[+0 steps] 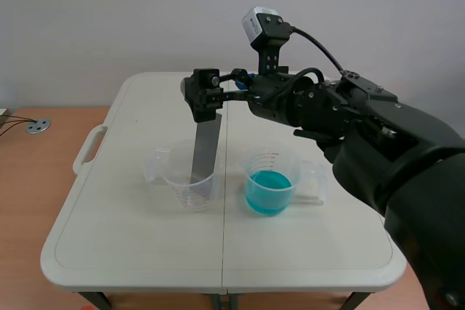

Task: Hold the metal plate by the orange handle, dip it into the blue solution, take it out and point at it, then put the plate back in the beaker on the left.
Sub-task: 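Lift the metal plate out of the left beaker, then move the plate over the blue solution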

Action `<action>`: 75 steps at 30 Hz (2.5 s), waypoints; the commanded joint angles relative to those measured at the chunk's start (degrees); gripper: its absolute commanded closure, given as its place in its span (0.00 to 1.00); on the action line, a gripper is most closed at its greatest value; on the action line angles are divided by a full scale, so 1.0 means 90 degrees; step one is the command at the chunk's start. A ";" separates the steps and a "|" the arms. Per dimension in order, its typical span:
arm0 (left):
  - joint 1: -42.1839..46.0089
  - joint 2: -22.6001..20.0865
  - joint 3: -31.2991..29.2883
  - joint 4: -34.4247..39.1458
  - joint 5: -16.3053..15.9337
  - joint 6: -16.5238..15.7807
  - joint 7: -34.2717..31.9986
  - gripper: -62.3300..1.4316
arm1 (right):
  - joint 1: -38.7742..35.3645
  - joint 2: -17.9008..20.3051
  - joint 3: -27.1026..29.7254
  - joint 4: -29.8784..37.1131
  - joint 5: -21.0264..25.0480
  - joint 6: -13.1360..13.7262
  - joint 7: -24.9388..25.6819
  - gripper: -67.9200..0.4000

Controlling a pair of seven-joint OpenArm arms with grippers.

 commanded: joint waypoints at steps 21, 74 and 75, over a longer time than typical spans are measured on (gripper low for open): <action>0.0100 -0.0036 -0.0015 0.0085 -0.0039 -0.0032 -0.0039 0.95 | 0.0401 -0.0209 -0.0029 -0.0155 0.0070 0.0002 -0.0282 0.16; 0.0100 -0.0036 -0.0015 0.0085 -0.0039 -0.0032 -0.0036 0.95 | 0.0364 -0.0206 -0.0029 -0.0153 0.0068 0.1358 0.0233 0.98; 0.0100 -0.0036 -0.0015 0.0085 -0.0039 -0.0032 -0.0036 0.95 | 0.0357 -0.0206 -0.0029 -0.0141 0.0066 0.1472 0.0287 0.98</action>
